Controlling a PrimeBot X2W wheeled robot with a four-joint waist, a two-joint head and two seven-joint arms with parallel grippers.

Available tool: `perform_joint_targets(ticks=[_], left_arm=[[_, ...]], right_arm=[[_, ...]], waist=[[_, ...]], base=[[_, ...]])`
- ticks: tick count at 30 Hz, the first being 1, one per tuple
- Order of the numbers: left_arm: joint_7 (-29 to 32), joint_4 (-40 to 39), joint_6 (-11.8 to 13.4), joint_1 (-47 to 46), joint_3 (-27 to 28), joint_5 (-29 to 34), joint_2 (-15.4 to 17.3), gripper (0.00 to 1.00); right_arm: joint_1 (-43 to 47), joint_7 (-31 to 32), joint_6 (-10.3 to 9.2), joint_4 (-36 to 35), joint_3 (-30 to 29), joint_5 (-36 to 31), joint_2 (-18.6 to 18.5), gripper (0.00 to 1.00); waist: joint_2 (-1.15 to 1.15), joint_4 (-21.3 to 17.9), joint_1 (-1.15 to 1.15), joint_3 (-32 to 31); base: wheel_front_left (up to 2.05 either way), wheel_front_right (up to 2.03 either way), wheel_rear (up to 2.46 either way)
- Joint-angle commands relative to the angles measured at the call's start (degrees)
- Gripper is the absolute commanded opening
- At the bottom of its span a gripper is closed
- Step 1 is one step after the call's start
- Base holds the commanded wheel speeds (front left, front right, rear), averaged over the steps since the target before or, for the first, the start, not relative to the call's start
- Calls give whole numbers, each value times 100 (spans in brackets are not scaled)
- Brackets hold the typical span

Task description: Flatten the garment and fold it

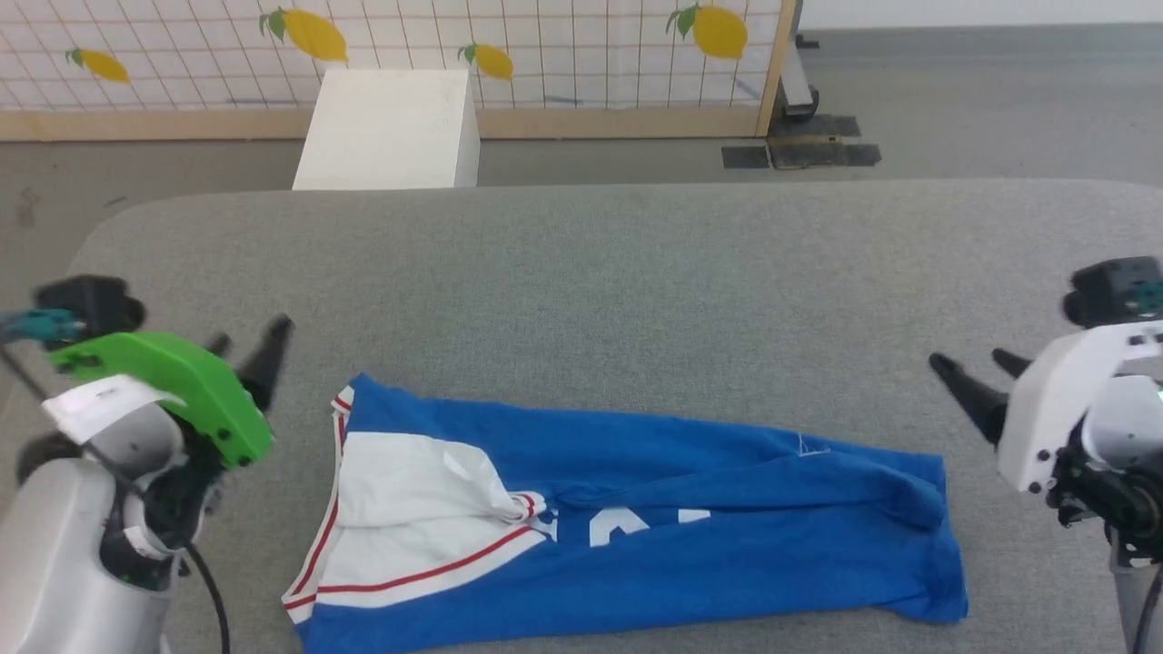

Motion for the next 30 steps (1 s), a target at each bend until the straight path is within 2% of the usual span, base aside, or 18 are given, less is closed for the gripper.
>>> perform_joint_targets(ticks=[1,7,14,19,25,30], left_arm=[[-238,6,-81,-38,55,142,25,100],[-1916,57,-373,198,295,707,-42,100],[-3288,198,-411,436,352,1170,-289,100],[-3762,258,-397,573,289,1369,-424,100],[-3979,196,-319,683,267,1513,-595,100],[-4061,110,-305,698,300,1632,-650,100]], right_arm=[[114,-147,-8,-35,-99,-27,51,100],[384,-509,-8,0,-531,-74,200,100],[657,-227,-8,313,-706,-114,192,100],[660,318,-8,569,-559,-33,103,100],[560,926,-8,839,-335,150,-101,100],[420,1021,-8,982,-91,259,-193,100]], waist=[[0,-10,0,-59],[0,1,0,-84],[0,29,0,95],[0,32,0,318],[0,89,0,572],[0,116,0,777]], base=[[0,0,0],[0,0,0],[0,0,0],[0,0,0],[0,0,0],[0,0,0]])
